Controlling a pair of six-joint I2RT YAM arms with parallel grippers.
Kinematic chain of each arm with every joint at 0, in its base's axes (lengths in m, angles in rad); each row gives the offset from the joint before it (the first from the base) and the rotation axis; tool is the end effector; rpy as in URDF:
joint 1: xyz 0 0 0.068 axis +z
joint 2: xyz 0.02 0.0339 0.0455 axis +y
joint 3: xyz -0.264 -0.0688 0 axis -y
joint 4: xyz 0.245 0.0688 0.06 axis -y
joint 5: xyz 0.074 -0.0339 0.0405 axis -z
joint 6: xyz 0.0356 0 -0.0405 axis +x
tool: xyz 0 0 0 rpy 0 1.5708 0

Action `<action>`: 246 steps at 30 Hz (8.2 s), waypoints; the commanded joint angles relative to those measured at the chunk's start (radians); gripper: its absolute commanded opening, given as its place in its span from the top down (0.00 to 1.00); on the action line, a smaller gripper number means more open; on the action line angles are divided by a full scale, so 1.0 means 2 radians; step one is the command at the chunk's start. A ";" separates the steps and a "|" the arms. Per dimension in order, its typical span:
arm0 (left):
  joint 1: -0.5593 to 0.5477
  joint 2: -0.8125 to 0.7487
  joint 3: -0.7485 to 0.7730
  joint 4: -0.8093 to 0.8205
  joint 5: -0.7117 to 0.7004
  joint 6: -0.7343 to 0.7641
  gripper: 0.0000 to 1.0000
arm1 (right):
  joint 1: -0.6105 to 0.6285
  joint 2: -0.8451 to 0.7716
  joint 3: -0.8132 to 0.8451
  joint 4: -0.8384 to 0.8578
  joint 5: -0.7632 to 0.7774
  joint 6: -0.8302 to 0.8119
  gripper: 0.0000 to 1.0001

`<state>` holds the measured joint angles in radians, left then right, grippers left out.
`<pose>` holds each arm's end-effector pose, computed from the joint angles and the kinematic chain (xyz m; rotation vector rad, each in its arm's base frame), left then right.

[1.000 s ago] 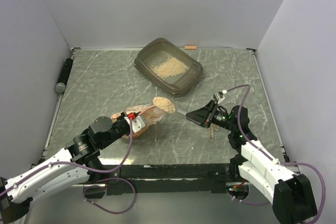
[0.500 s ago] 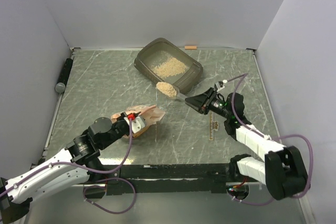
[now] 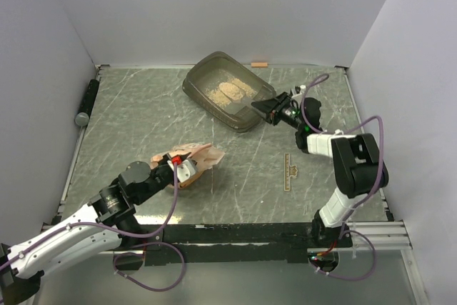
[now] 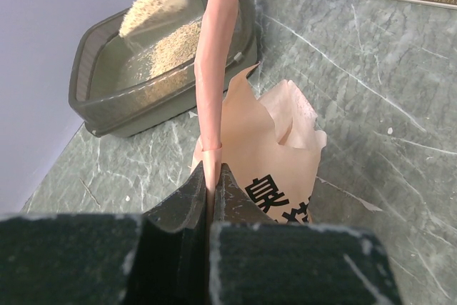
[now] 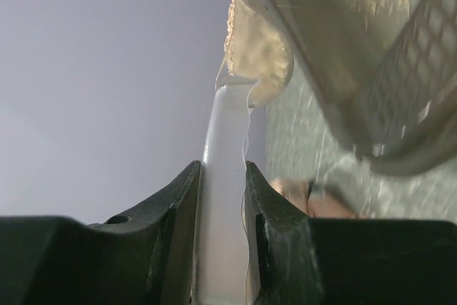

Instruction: Fill the litter box with clean litter

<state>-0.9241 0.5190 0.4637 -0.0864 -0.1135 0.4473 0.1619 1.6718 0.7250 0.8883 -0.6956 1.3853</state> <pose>0.0918 -0.1149 0.2754 1.0213 1.3818 -0.2568 0.3315 0.0773 0.2065 0.5375 1.8536 1.6771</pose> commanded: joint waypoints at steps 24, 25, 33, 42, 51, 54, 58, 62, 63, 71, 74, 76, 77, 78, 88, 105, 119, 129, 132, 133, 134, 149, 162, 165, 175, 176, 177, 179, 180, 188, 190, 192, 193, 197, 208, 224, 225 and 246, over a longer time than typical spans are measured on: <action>0.003 -0.010 0.004 0.034 0.011 -0.008 0.99 | 0.062 0.123 0.510 -0.728 0.267 -0.556 1.00; 0.003 -0.011 0.004 0.034 0.011 -0.008 0.99 | 0.072 0.128 0.541 -0.742 0.285 -0.583 1.00; 0.003 -0.013 0.005 0.033 0.016 -0.010 0.99 | 0.180 0.157 0.608 -0.807 0.484 -0.723 1.00; 0.003 -0.017 0.004 0.033 0.021 -0.011 0.99 | 0.236 0.111 0.573 -0.802 0.594 -0.750 1.00; 0.003 -0.009 0.007 0.032 0.025 -0.013 0.99 | 0.234 -0.127 0.399 -0.800 0.414 -0.674 1.00; 0.003 -0.003 0.011 0.029 0.027 -0.013 0.99 | 0.233 -0.195 0.372 -0.829 0.364 -0.651 1.00; 0.003 0.007 0.014 0.026 0.027 -0.012 0.99 | 0.231 -0.265 0.359 -0.873 0.281 -0.636 1.00; 0.003 0.006 0.019 0.025 0.025 -0.014 0.99 | 0.228 -0.280 0.361 -0.926 0.234 -0.639 1.00; 0.003 0.003 0.019 0.026 0.026 -0.013 0.99 | 0.228 -0.283 0.357 -0.937 0.228 -0.639 1.00; 0.003 -0.002 0.020 0.023 0.033 -0.013 0.99 | 0.229 -0.294 0.313 -0.924 0.129 -0.626 1.00; 0.003 -0.003 0.020 0.022 0.035 -0.014 0.99 | 0.228 -0.290 0.303 -0.904 0.107 -0.616 1.00; 0.003 -0.006 0.020 0.022 0.035 -0.014 0.99 | 0.229 -0.285 0.302 -0.896 0.094 -0.611 1.00; 0.003 -0.006 0.020 0.022 0.035 -0.013 0.99 | 0.228 -0.284 0.302 -0.888 0.090 -0.609 1.00; 0.003 -0.008 0.020 0.022 0.035 -0.013 0.99 | 0.228 -0.278 0.303 -0.885 0.085 -0.608 1.00; 0.003 -0.012 0.022 0.023 0.046 -0.019 0.99 | 0.228 -0.222 0.308 -0.857 0.069 -0.609 1.00; 0.003 -0.016 0.026 0.021 0.049 -0.018 0.99 | 0.240 -0.062 0.365 -0.868 -0.008 -0.608 1.00; 0.003 -0.022 0.027 0.019 0.052 -0.018 0.99 | 0.289 0.106 0.479 -0.902 0.003 -0.601 1.00; 0.003 -0.036 0.020 0.024 0.051 -0.016 0.99 | 0.288 0.131 0.390 -0.744 -0.107 -0.533 1.00; 0.003 -0.032 0.020 0.026 0.053 -0.017 0.99 | 0.278 0.103 0.330 -0.643 -0.139 -0.489 1.00; 0.003 -0.032 0.020 0.025 0.053 -0.016 0.99 | 0.276 0.085 0.293 -0.609 -0.162 -0.475 1.00; 0.003 -0.030 0.020 0.024 0.053 -0.016 0.99 | 0.269 0.075 0.274 -0.576 -0.172 -0.459 1.00; 0.003 -0.021 0.017 0.025 0.053 -0.013 0.99 | 0.213 -0.049 0.038 -0.148 -0.244 -0.206 1.00; 0.003 -0.020 0.015 0.027 0.046 -0.013 0.99 | 0.185 -0.119 -0.052 -0.057 -0.246 -0.147 1.00; 0.003 -0.023 0.014 0.029 0.042 -0.012 0.99 | 0.177 -0.148 -0.067 -0.068 -0.243 -0.151 1.00; 0.003 -0.027 0.013 0.032 0.040 -0.011 0.99 | 0.142 -0.214 -0.111 -0.126 -0.233 -0.183 1.00; 0.003 -0.027 0.014 0.033 0.039 -0.012 0.99 | 0.140 -0.216 -0.115 -0.124 -0.233 -0.181 1.00; 0.003 -0.027 0.014 0.033 0.040 -0.012 0.99 | 0.138 -0.221 -0.125 -0.124 -0.232 -0.180 1.00; 0.003 -0.027 0.013 0.033 0.040 -0.013 0.99 | 0.132 -0.227 -0.134 -0.125 -0.228 -0.183 1.00; 0.003 -0.027 0.013 0.033 0.040 -0.012 0.99 | 0.131 -0.231 -0.144 -0.123 -0.226 -0.182 1.00; 0.003 -0.026 0.012 0.035 0.041 -0.013 0.99 | 0.118 -0.253 -0.193 -0.094 -0.218 -0.160 1.00; 0.003 -0.025 0.012 0.035 0.040 -0.013 0.99 | 0.118 -0.261 -0.201 -0.085 -0.214 -0.149 1.00; 0.003 -0.025 0.012 0.035 0.040 -0.013 0.99 | 0.115 -0.268 -0.217 -0.070 -0.208 -0.136 1.00; 0.003 -0.025 0.012 0.036 0.041 -0.013 0.99 | 0.115 -0.271 -0.223 -0.049 -0.205 -0.117 1.00; 0.003 -0.023 0.011 0.036 0.040 -0.012 0.99 | 0.112 -0.290 -0.247 -0.022 -0.189 -0.083 1.00; 0.003 -0.020 0.013 0.036 0.035 -0.013 0.99 | 0.113 -0.380 -0.257 -0.090 -0.150 -0.065 1.00; 0.003 -0.052 0.004 0.055 0.003 -0.010 0.99 | 0.113 -0.405 -0.250 -0.101 -0.089 -0.033 1.00; 0.003 -0.052 0.004 0.055 0.003 -0.009 0.99 | 0.113 -0.402 -0.247 -0.101 -0.080 -0.030 1.00; 0.003 -0.051 0.009 0.046 0.021 -0.012 0.99 | 0.106 -0.185 -0.093 0.001 0.023 0.023 1.00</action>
<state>-0.9157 0.4355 0.4614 -0.1108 -0.1200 0.4248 0.3920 1.2129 0.4343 0.7338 -0.7105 1.3979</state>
